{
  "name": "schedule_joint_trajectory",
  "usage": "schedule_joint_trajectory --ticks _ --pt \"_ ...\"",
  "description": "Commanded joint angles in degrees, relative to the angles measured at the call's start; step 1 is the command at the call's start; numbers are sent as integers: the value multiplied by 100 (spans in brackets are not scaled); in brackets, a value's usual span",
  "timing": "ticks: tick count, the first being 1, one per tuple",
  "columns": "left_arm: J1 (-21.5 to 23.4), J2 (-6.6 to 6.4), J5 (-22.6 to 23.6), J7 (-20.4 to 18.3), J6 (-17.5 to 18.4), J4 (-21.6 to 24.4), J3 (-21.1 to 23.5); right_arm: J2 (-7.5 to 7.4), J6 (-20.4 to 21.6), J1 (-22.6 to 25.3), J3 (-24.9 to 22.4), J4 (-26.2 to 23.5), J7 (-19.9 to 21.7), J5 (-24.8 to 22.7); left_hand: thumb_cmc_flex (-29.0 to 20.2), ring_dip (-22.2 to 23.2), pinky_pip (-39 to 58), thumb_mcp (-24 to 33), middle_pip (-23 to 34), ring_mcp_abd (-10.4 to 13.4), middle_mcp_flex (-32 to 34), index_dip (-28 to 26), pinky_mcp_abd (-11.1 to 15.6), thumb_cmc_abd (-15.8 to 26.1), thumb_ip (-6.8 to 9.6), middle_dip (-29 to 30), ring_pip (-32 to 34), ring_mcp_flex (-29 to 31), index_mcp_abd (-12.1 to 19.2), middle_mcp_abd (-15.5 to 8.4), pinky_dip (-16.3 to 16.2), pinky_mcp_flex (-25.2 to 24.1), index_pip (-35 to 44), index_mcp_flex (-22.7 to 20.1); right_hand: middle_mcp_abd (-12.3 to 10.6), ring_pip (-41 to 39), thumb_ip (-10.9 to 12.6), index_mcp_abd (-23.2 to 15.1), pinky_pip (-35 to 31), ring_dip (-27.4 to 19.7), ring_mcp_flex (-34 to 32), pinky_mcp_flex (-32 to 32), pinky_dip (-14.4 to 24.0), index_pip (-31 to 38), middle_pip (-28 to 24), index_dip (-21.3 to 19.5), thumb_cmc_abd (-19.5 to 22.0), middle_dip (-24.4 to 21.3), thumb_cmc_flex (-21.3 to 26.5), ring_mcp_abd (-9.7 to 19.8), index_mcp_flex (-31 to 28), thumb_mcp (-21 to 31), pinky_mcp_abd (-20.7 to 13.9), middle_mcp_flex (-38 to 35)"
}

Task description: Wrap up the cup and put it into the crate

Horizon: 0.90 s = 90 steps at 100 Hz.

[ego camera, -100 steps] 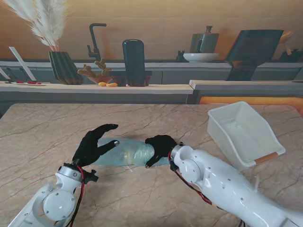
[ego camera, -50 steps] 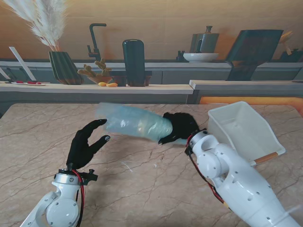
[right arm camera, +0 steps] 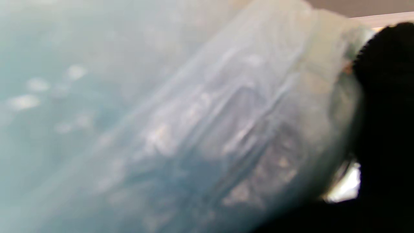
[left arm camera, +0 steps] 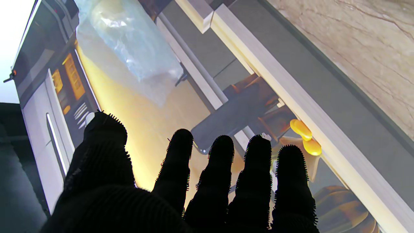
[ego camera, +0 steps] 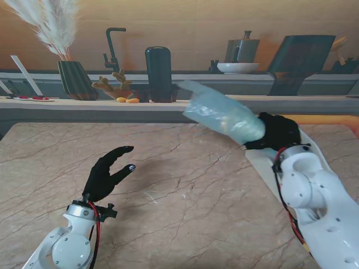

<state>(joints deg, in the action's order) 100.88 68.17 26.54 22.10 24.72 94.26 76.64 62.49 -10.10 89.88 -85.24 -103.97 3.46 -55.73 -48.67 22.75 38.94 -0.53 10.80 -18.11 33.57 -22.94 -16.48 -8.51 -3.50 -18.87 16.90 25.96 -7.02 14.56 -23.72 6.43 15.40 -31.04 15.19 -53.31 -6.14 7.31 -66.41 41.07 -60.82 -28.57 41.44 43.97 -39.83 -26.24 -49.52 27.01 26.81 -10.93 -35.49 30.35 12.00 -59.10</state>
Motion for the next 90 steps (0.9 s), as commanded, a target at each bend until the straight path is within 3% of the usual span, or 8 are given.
schedule_joint_trajectory --ticks 1,26,47,62,90 --pt "29 -6 38 -22 -66 51 -27 -52 -134 242 -154 37 -117 0 -13 -40 40 -71 -199 -34 4 47 14 68 123 82 -52 -20 91 49 69 -22 -171 -7 -131 -220 70 -1354 -288 90 142 48 44 1182 -254 -241 1173 104 2380 -1 -870 2687 62 5" --pt "-24 -34 4 -167 -158 38 -80 -9 -580 751 -628 289 -427 -117 -14 -38 37 -74 -216 -44 0 45 28 85 123 85 -53 -16 90 58 75 -20 -184 -24 -98 -275 90 -1317 -337 114 165 63 73 1176 -304 -257 1160 95 2382 -47 -880 2726 108 31" --pt "-61 -59 -21 -298 -188 19 -93 35 -961 722 -619 684 -804 -125 -6 -38 29 -77 -223 -38 -6 43 23 111 122 86 -54 -20 97 43 79 -24 -198 -10 -76 -349 127 -1303 -420 123 134 42 93 1179 -382 -259 1133 73 2343 -61 -898 2790 140 15" --pt "-65 -63 -46 -332 -235 17 -86 106 -1240 568 -513 1102 -1315 10 -7 -33 34 -79 -222 -45 5 38 26 109 123 84 -47 -11 96 48 77 -20 -197 -28 -26 -392 137 -1263 -476 113 119 47 88 1198 -445 -247 1102 36 2334 -99 -915 2852 185 12" --pt "-135 -85 -103 -468 -260 -2 -154 164 -834 177 -411 1960 -1914 350 5 -28 33 -83 -223 -45 7 38 41 131 123 80 -42 -11 88 55 78 -18 -211 -8 -108 -293 61 -1407 -373 18 208 164 -33 1225 -443 -186 1196 -113 2272 -73 -884 2797 182 68"
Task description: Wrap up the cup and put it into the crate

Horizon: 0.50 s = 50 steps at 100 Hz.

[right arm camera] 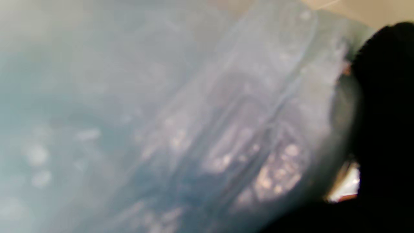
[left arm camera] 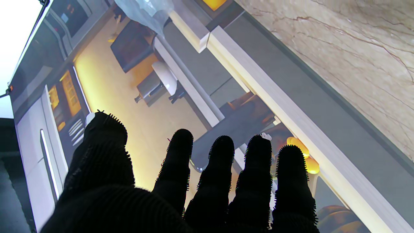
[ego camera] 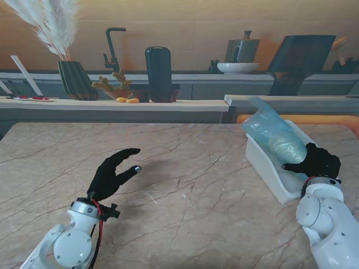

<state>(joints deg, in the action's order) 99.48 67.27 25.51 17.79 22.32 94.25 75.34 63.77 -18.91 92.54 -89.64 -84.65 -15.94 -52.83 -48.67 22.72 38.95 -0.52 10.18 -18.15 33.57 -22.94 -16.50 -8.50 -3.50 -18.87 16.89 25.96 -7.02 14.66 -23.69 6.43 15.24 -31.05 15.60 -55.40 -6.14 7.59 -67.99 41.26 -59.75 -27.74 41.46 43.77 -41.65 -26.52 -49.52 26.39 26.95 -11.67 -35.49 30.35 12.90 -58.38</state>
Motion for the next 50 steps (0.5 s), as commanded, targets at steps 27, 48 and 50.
schedule_joint_trajectory --ticks 27,48,50 --pt "-29 -5 -38 -108 -76 -11 -39 74 84 -348 216 462 164 603 -4 -24 32 -79 -167 -47 -4 34 42 134 125 81 -42 -12 84 47 75 -25 -194 -14 -129 -37 25 -1412 -199 -42 141 150 -85 1220 -246 -41 1276 -115 2225 -42 -834 2636 95 20" --pt "-34 -7 -44 -122 -80 -16 -38 11 -178 -421 345 576 681 698 3 -21 36 -84 -163 -42 14 28 32 137 123 79 -36 -1 93 43 73 -16 -184 -50 -18 201 139 -1043 -41 -123 490 413 -157 999 -148 164 1376 -147 2022 -114 -522 2199 117 414" --pt "-39 -8 -45 -126 -78 -21 -40 2 -212 -425 356 576 737 691 8 -20 38 -86 -163 -37 13 28 38 141 123 79 -34 4 100 39 72 -13 -183 -51 3 261 179 -985 0 -144 553 446 -170 944 -150 179 1397 -142 1985 -120 -433 2119 112 510"
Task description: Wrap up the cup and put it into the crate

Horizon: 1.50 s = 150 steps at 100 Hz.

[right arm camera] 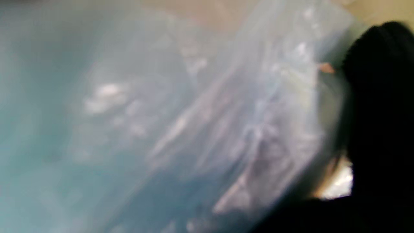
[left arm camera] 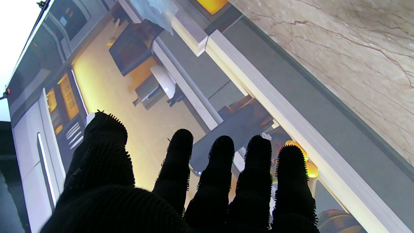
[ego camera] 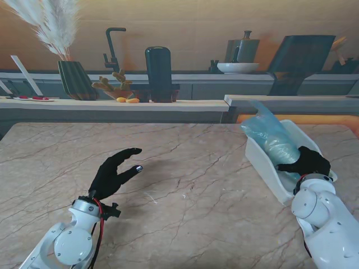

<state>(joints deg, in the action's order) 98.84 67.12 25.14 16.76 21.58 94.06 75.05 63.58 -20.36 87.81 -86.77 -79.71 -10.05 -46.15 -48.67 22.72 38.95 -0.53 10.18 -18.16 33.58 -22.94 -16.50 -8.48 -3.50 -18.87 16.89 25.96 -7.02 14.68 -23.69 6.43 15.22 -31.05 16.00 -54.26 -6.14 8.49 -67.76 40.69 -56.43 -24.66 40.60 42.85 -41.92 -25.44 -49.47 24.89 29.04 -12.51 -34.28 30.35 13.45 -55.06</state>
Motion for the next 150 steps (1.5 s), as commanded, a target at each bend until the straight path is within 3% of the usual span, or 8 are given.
schedule_joint_trajectory --ticks 1,29,39,47,77,89,106,150 --pt "22 6 -8 -26 -2 -3 -13 17 -86 47 74 80 179 21 10 -20 38 -84 -163 -35 12 28 42 145 123 79 -33 5 99 38 72 -13 -181 -52 -36 171 187 -1047 -9 -94 258 157 -88 1008 -113 81 1400 4 1764 -34 -508 2098 57 224" --pt "2 -15 -46 -145 2 -6 -15 -115 -490 -36 215 35 1023 -20 7 -19 36 -86 -173 -41 6 22 42 202 118 80 -37 -3 109 37 71 -22 -183 -73 14 1046 280 -687 292 -461 935 405 -101 52 161 -179 1871 -147 1707 -44 131 1892 -14 1189" --pt "-2 -2 -34 -82 38 -25 -19 -134 -563 -66 277 89 1153 6 -7 -14 48 -82 -164 -39 28 14 23 208 119 75 -26 16 118 30 66 -6 -168 -107 111 1409 721 -438 476 -588 1320 551 -65 -1079 319 -897 2230 -254 1098 -105 230 1155 -13 1663" --pt "1 1 -29 -65 42 -25 -15 -145 -615 -73 303 95 1286 116 -18 -12 56 -79 -164 -21 31 10 -13 233 118 74 -23 24 131 9 60 -9 -164 -112 144 1677 924 -351 566 -682 1789 748 -24 -1451 498 -1063 2391 -337 796 -111 635 687 -58 2160" --pt "-18 19 -43 6 45 -49 -35 -175 -803 49 261 -174 1414 -113 -25 9 106 -90 -144 -33 55 -9 -32 268 112 60 4 48 149 6 31 -11 -136 -142 194 2103 811 -226 563 -821 2586 1175 128 -1839 865 -1043 2312 -445 -74 -113 1322 115 -130 3148" --pt "-21 20 -32 16 51 -61 -30 -170 -869 101 236 -328 1364 -262 -25 13 115 -92 -140 -22 60 -12 -35 280 111 57 7 50 150 0 28 -7 -132 -145 217 2121 706 -167 618 -790 2642 1227 276 -2038 896 -1133 2167 -413 -320 -125 1380 176 -159 3297" --pt "-26 32 -43 59 71 -74 -34 -168 -1077 101 295 -425 1271 -555 -36 19 124 -92 -134 -31 69 -17 -43 283 111 53 16 63 151 11 24 -5 -120 -165 287 1248 508 -75 440 -244 2723 1267 491 -2221 449 -1288 2067 -17 -794 -86 1433 357 -243 3434" --pt "-47 37 -62 70 77 -104 -39 -130 -1109 285 142 -828 1049 -790 -53 30 148 -92 -120 -31 87 -24 -41 300 110 44 35 71 154 16 20 -4 -107 -179 278 1836 365 -101 668 -561 2991 1489 421 -2368 803 -1375 2035 -138 -1365 -164 1538 566 -125 3762"
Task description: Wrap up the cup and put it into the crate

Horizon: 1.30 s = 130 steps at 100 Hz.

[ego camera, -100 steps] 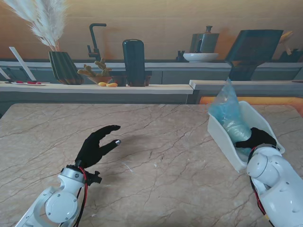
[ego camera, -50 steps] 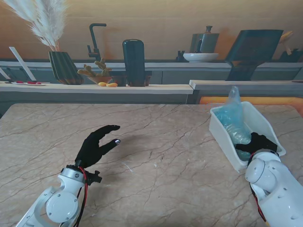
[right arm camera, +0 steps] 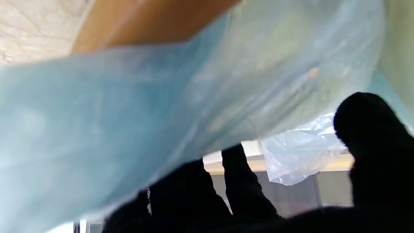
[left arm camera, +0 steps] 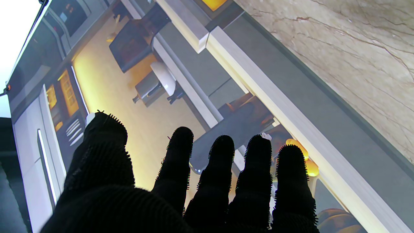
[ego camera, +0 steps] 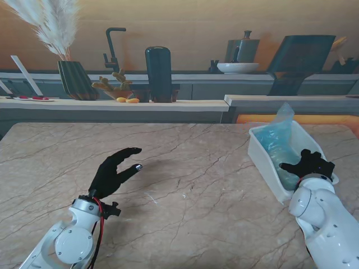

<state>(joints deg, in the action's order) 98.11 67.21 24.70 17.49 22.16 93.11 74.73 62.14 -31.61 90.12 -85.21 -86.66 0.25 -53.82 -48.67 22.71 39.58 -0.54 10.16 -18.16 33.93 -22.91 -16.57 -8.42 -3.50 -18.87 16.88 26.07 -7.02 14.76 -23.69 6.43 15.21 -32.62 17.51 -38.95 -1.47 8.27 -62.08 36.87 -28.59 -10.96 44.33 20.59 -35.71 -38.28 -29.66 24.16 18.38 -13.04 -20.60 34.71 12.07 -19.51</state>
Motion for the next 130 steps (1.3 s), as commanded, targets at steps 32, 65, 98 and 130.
schedule_joint_trajectory --ticks 32,65,98,130 --pt "17 26 -20 -14 9 -21 -9 79 41 287 -232 -634 -178 34 -55 32 89 -95 -118 -30 50 -26 -31 280 109 44 36 60 152 -1 24 -9 -107 -19 96 1338 -139 -177 1502 -617 259 193 -362 -239 524 -101 31 -275 -442 -456 270 195 733 335" --pt "5 -9 -34 -167 122 -55 21 261 1028 607 -236 -1332 -1424 56 -15 18 42 -103 -129 9 -20 -31 -8 -18 136 45 -8 21 122 -28 38 -33 -120 60 180 1108 -29 -145 1333 -501 124 -3 -56 -165 446 -89 573 -304 -243 -356 191 -47 531 183" --pt "-18 -48 -409 -533 323 63 76 346 2268 333 743 -1405 -2090 410 269 -165 -247 -107 -304 43 -127 25 278 74 122 241 -228 -87 70 95 282 12 -239 73 140 740 -25 -269 945 -310 32 71 57 -202 319 -23 531 -195 -171 -230 28 -73 325 -176" --pt "-244 22 -669 -408 1132 -355 -66 661 4044 246 1837 -670 -3037 1732 527 -157 -328 -127 -321 120 -254 15 -123 -204 136 220 -307 -162 137 -57 216 -68 -287 196 -56 2379 14 -1733 2359 -1199 -48 8 -437 456 1291 143 112 -520 334 -608 198 -79 747 -429"
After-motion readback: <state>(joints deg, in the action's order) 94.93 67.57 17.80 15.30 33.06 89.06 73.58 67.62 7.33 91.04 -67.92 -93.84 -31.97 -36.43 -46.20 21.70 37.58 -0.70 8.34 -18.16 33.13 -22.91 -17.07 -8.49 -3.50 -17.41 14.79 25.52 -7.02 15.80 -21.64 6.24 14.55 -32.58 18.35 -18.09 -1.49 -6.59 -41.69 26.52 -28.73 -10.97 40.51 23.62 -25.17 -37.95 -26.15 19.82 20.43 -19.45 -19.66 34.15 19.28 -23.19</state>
